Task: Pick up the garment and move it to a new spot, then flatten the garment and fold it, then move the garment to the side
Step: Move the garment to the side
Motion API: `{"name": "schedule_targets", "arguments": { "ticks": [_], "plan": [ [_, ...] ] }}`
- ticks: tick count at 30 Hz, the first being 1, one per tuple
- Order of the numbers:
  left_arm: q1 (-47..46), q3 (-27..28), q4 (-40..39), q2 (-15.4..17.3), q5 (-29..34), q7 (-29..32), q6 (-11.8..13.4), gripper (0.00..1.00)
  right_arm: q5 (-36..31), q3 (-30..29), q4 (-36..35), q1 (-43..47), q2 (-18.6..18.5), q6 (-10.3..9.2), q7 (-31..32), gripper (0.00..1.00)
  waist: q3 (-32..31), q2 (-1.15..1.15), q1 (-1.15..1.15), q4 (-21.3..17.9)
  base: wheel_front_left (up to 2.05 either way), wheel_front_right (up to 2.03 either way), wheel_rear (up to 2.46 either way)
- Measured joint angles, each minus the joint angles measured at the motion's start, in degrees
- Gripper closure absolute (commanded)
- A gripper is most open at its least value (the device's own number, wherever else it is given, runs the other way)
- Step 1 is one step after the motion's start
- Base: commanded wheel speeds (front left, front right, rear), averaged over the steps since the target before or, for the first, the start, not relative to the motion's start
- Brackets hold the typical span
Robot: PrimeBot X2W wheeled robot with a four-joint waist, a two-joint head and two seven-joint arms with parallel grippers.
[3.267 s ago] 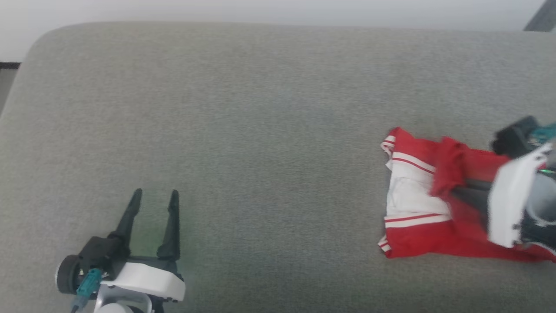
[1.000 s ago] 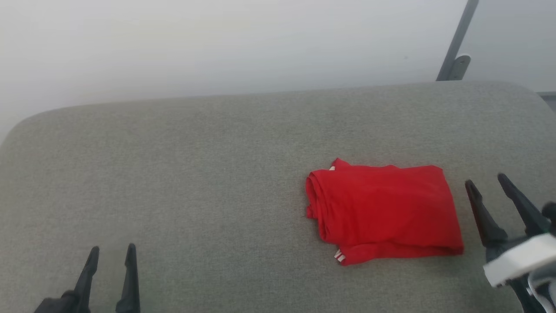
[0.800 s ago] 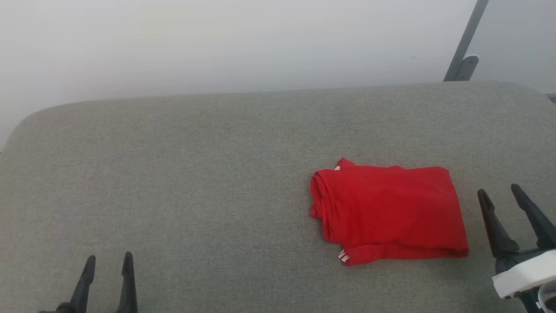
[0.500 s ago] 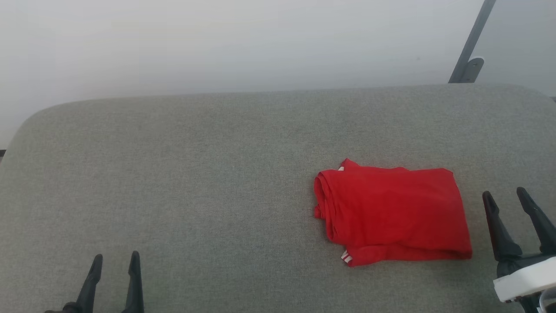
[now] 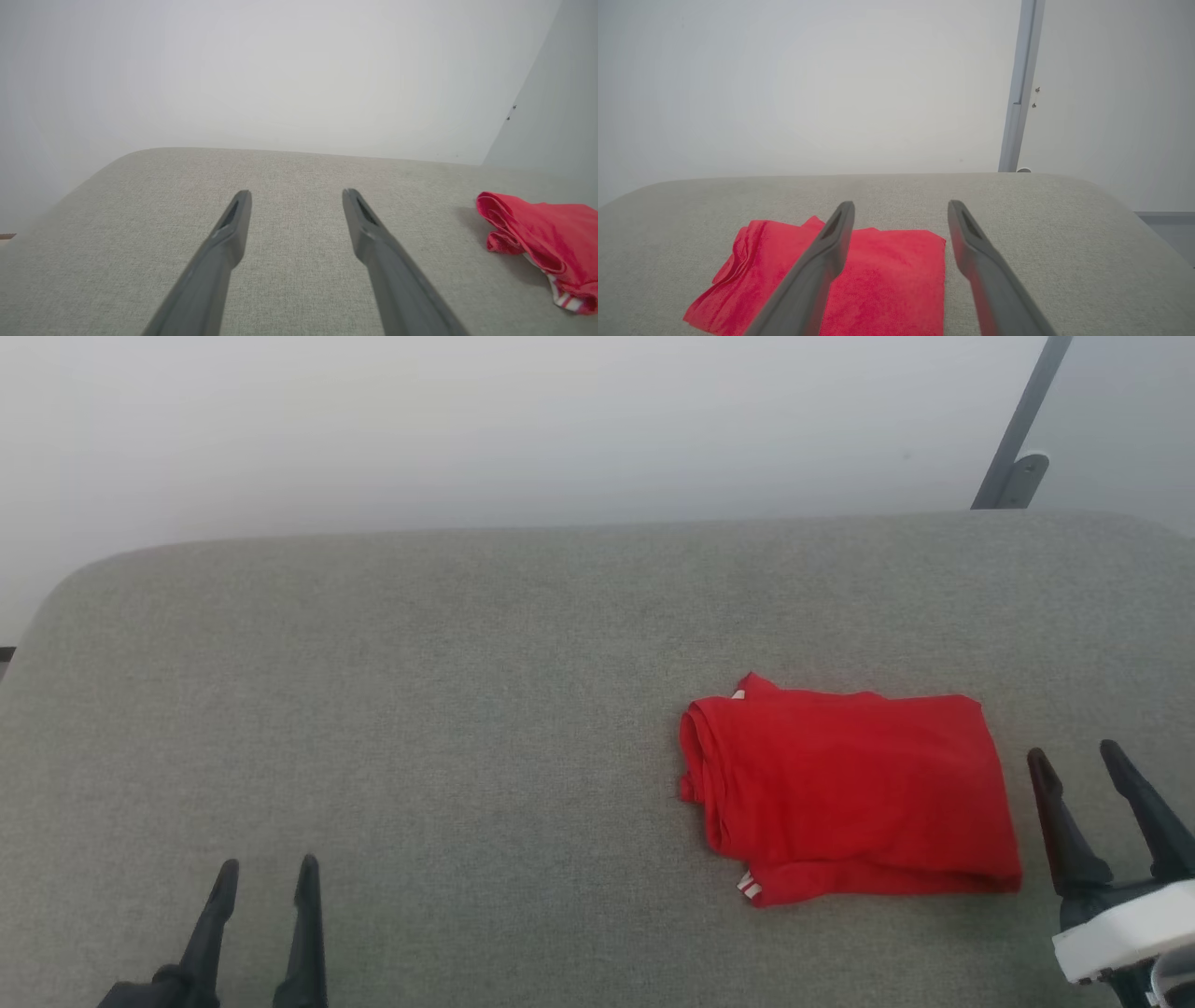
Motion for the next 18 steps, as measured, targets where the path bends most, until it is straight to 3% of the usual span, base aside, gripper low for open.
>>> {"name": "schedule_targets", "arguments": {
  "ticks": [3,9,18],
  "plan": [
    [-0.9,-0.9,-0.1,0.0,0.1,0.0,0.0,0.0,0.2,0.7,0.3,-1.1,-1.1,0.01,3.3,0.0,0.5,0.0,0.0,0.2,0.0,0.0,0.0],
    [-5.0,-3.6,0.0,0.2,0.2,0.0,0.0,0.0,0.2,5.9,2.4,-8.7,-7.3,0.02,17.0,0.0,2.9,0.0,0.0,0.1,0.0,0.0,0.0],
    [-13.1,-7.3,0.8,0.9,0.3,0.0,0.0,0.0,11.5,9.8,9.5,-22.3,-12.7,0.01,42.2,0.0,9.0,0.0,0.0,0.4,0.0,0.0,0.0]
  ]
}}
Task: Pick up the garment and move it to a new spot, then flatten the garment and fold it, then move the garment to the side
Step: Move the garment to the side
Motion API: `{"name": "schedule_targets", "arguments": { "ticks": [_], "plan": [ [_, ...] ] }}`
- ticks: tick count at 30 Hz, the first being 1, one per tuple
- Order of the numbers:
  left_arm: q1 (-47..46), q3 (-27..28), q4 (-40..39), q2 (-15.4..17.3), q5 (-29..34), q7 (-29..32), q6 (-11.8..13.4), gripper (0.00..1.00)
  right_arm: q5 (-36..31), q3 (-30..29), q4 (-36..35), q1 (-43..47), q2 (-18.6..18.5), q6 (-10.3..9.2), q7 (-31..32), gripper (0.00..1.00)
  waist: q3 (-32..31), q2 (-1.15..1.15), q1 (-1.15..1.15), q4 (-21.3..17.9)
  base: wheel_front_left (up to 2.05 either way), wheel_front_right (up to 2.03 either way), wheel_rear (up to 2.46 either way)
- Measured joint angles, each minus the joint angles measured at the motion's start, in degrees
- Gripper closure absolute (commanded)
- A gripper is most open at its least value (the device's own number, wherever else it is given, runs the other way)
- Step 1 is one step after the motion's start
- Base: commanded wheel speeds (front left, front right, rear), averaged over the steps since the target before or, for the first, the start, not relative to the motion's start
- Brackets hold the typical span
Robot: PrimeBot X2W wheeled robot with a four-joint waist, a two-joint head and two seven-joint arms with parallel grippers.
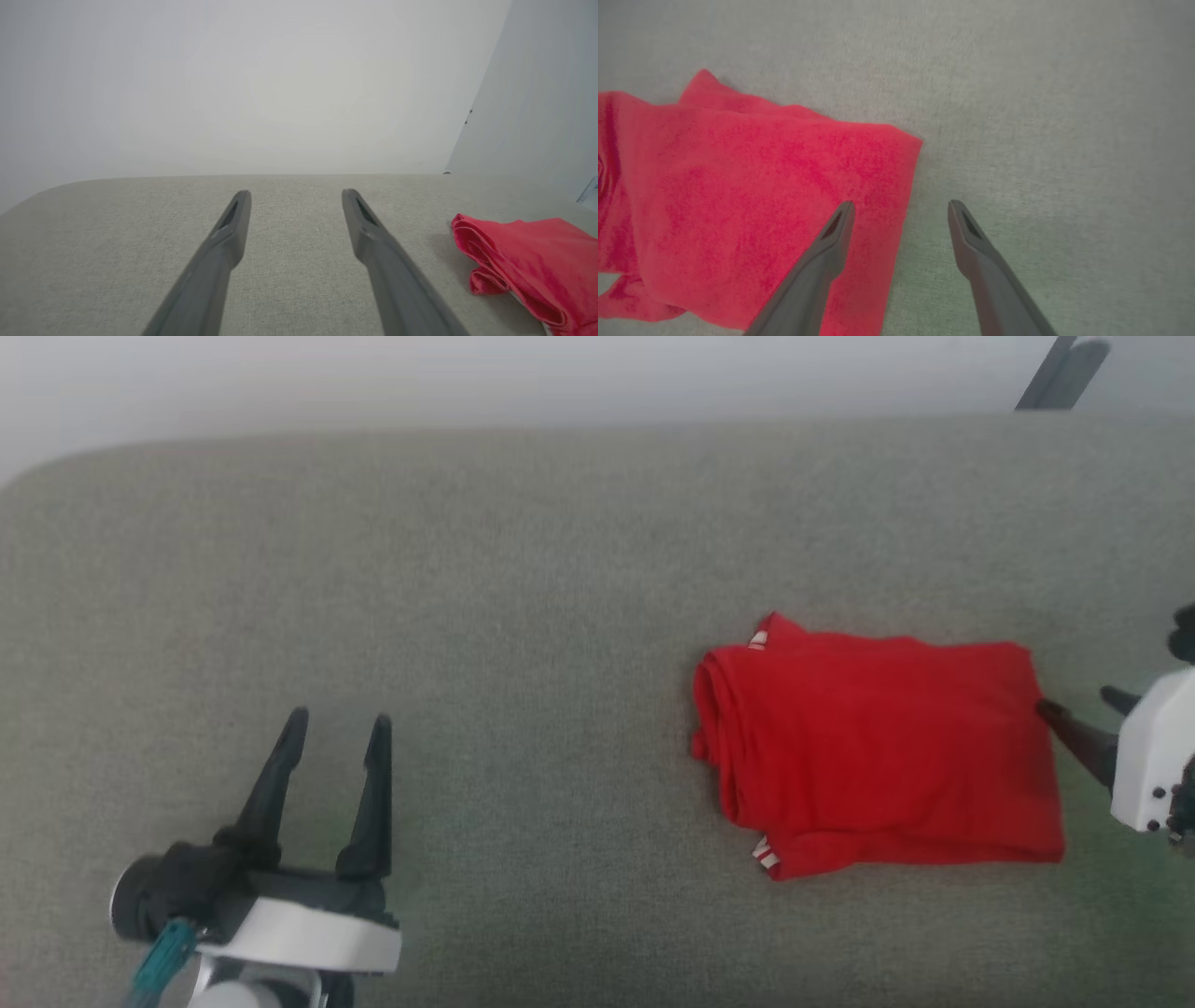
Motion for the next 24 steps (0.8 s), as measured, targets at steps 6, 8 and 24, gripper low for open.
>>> {"name": "schedule_targets", "arguments": {
  "ticks": [6,8,24],
  "plan": [
    [-4.6,-3.4,0.0,0.6,-0.5,0.0,0.0,0.0,5.8,2.3,3.7,-5.5,-0.4,-0.01,10.9,0.0,4.8,0.0,0.0,0.7,0.0,0.0,0.0],
    [-5.9,-3.9,-0.1,0.7,-0.6,0.0,0.0,0.0,5.8,3.0,4.5,-6.7,-0.7,-0.01,12.0,0.0,6.2,0.0,0.0,1.1,0.0,0.0,0.0],
    [-10.1,-4.2,-0.7,2.5,0.1,0.0,0.0,0.0,10.8,6.3,2.2,-8.9,-2.0,0.08,11.9,1.0,11.8,0.0,0.0,-0.6,0.0,0.0,0.0]
  ]
}}
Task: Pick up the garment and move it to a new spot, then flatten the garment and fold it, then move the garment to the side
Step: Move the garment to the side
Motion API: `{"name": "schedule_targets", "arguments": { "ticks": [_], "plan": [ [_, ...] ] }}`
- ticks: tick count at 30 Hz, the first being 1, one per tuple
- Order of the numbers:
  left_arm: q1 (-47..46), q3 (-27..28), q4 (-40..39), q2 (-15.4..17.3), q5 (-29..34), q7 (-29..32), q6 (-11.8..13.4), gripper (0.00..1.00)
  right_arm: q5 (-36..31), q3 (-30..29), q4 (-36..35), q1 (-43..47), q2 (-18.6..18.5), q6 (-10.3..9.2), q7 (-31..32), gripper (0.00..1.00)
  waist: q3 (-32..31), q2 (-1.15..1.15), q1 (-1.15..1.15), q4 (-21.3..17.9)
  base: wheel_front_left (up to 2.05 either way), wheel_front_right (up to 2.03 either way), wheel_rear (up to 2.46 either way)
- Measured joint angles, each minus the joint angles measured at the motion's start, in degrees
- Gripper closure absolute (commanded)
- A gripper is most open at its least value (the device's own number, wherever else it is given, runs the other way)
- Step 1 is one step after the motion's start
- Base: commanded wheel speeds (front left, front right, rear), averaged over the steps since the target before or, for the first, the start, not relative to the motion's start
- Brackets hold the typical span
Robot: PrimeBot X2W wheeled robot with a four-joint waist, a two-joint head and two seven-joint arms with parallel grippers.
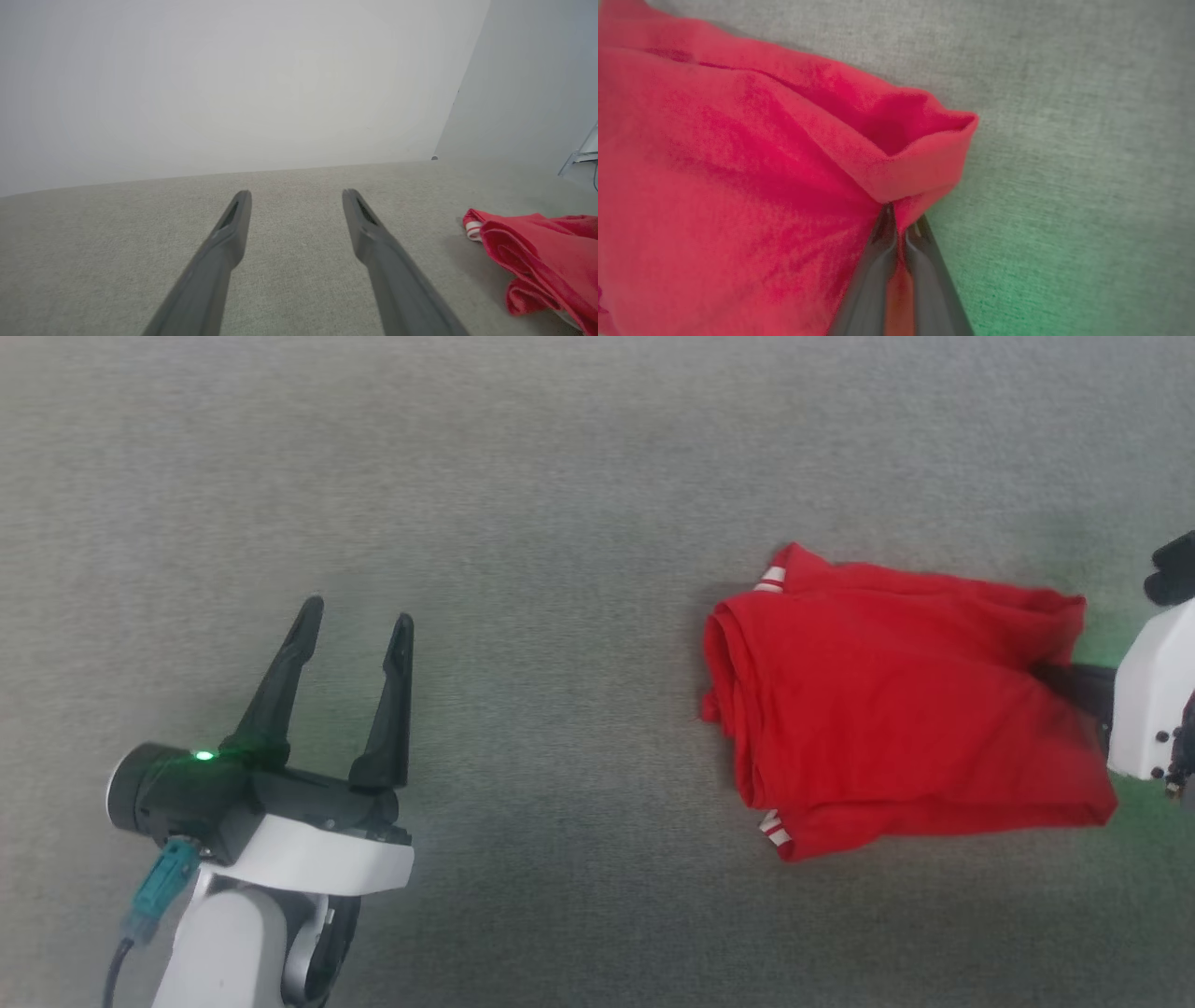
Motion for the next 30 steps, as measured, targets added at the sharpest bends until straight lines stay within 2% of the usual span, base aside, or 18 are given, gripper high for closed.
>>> {"name": "schedule_targets", "arguments": {
  "ticks": [4,12,15,24,28,30],
  "plan": [
    [-1.6,-0.8,-0.4,1.5,0.4,0.0,0.0,0.0,0.9,-1.6,-0.1,-0.1,-0.6,0.07,-3.7,1.0,1.1,0.0,0.0,-2.0,0.0,0.0,0.0],
    [-9.1,-3.2,-2.0,5.7,1.5,0.0,0.0,0.0,0.6,-6.7,2.6,-2.5,-5.9,-0.02,-10.5,1.0,5.5,0.0,0.0,-6.2,0.0,0.0,0.0],
    [-13.6,-5.0,-2.3,7.5,1.5,0.0,0.0,0.0,-1.9,-8.1,5.4,-3.4,-8.5,-0.03,-13.2,1.0,8.0,0.0,0.0,-7.6,0.0,0.0,0.0],
    [-24.8,-10.7,-1.7,12.7,0.7,0.0,0.0,0.0,-7.2,-9.7,16.0,-12.7,-11.4,-0.02,-19.3,1.0,15.7,0.0,0.0,-10.8,0.0,0.0,0.0],
    [-28.8,-12.0,-2.0,14.1,-0.1,0.0,0.0,0.0,-10.0,-9.9,21.6,-18.2,-12.1,-0.02,-23.2,1.0,18.6,0.0,0.0,-11.6,0.0,0.0,0.0],
    [-30.5,-12.8,-2.1,14.8,-0.1,0.0,0.0,0.0,-11.0,-9.1,25.0,-21.9,-10.9,-0.02,-25.0,1.0,20.0,0.0,0.0,-12.0,0.0,0.0,0.0]
  ]
}}
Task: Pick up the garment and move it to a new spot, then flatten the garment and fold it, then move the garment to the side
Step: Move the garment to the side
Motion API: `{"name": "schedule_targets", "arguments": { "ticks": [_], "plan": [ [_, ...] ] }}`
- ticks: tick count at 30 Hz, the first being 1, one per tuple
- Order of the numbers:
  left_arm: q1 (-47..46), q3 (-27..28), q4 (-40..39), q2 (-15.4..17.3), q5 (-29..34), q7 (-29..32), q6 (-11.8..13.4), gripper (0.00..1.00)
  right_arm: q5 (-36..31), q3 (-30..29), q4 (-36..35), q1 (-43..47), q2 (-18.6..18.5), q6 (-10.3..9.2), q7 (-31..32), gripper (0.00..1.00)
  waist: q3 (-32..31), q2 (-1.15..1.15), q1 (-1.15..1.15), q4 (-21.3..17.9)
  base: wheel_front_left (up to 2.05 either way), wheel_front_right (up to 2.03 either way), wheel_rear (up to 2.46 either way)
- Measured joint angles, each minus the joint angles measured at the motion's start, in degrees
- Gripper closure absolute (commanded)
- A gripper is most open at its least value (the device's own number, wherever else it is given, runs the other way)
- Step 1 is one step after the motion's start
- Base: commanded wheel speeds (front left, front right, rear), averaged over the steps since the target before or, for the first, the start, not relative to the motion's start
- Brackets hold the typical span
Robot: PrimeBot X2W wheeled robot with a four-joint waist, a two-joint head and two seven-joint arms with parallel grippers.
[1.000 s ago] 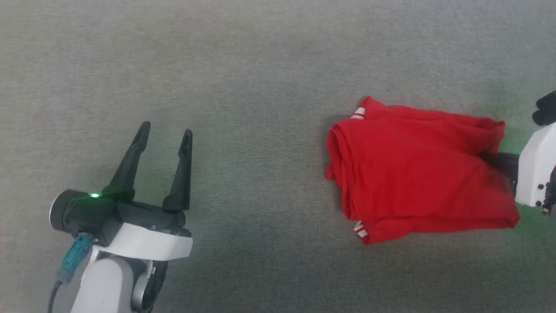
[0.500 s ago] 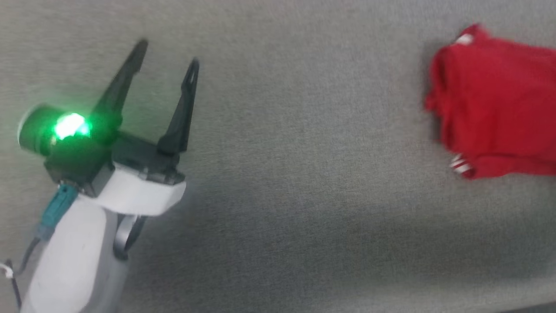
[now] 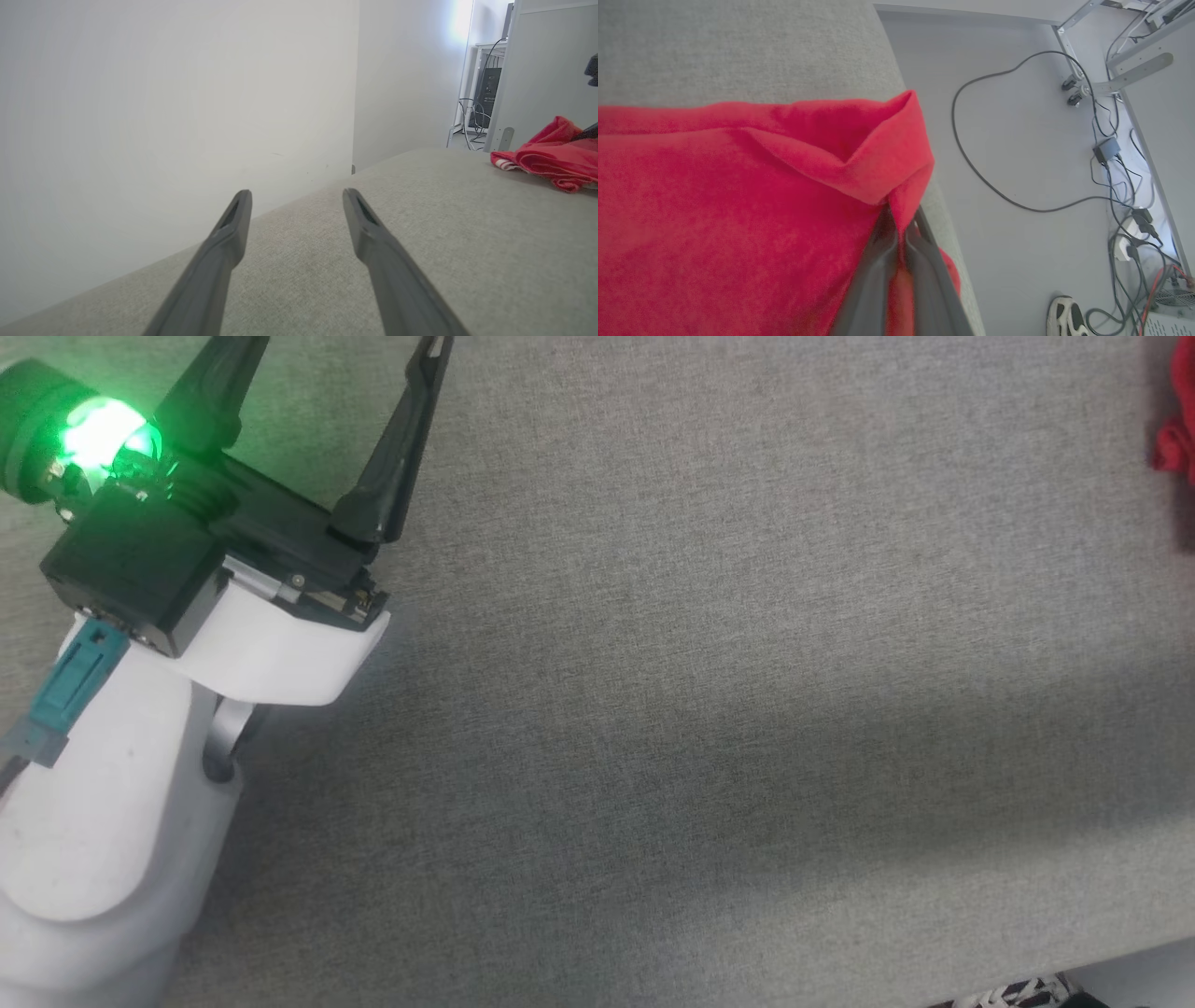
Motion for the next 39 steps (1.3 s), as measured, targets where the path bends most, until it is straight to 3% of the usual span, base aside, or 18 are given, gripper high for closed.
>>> {"name": "schedule_targets", "arguments": {
  "ticks": [8,9,10,11,12,23,30,39],
  "plan": [
    [-1.3,-0.6,0.2,1.0,0.0,0.0,0.0,0.0,-2.4,4.6,6.9,-5.8,3.2,0.0,-5.1,1.0,1.0,0.0,0.0,-0.7,0.0,0.0,0.0],
    [-1.2,-0.4,0.3,0.9,0.0,0.0,0.0,0.0,-2.5,5.1,7.7,-6.2,3.4,-0.01,-5.7,0.96,0.8,0.0,0.0,-0.7,0.0,0.0,0.0],
    [-1.1,-0.2,0.4,0.8,0.0,0.0,0.0,0.0,-2.5,5.5,8.5,-6.4,3.7,0.0,-6.5,0.63,0.5,0.0,0.0,-0.7,0.0,0.0,0.0],
    [-0.8,0.1,0.7,0.7,0.0,0.0,0.0,0.0,-2.7,5.8,9.2,-6.8,3.8,0.0,-7.3,0.18,0.1,0.0,0.0,-0.7,0.0,0.0,0.0],
    [-0.3,0.4,0.9,0.5,0.0,0.0,0.0,0.0,-2.9,6.3,9.8,-7.0,3.8,0.0,-8.0,0.0,-0.4,0.0,0.0,-0.6,0.0,0.0,0.0],
    [9.9,4.4,2.2,-5.3,-0.7,0.0,0.0,0.0,-2.3,13.5,7.3,-4.4,4.3,0.0,-14.1,0.0,-8.8,0.0,0.0,1.2,0.0,0.0,0.0],
    [20.9,9.4,5.0,-7.8,-1.3,0.0,0.0,0.0,-0.4,20.1,1.4,2.8,8.5,-0.01,-18.3,0.0,-16.8,0.0,0.0,3.3,0.0,0.0,0.0],
    [30.7,15.2,11.2,-13.3,-2.7,0.0,0.0,0.0,1.2,22.5,0.2,11.4,13.7,-0.01,-26.3,0.0,-26.1,0.0,0.0,7.2,0.0,0.0,0.0]
  ]
}}
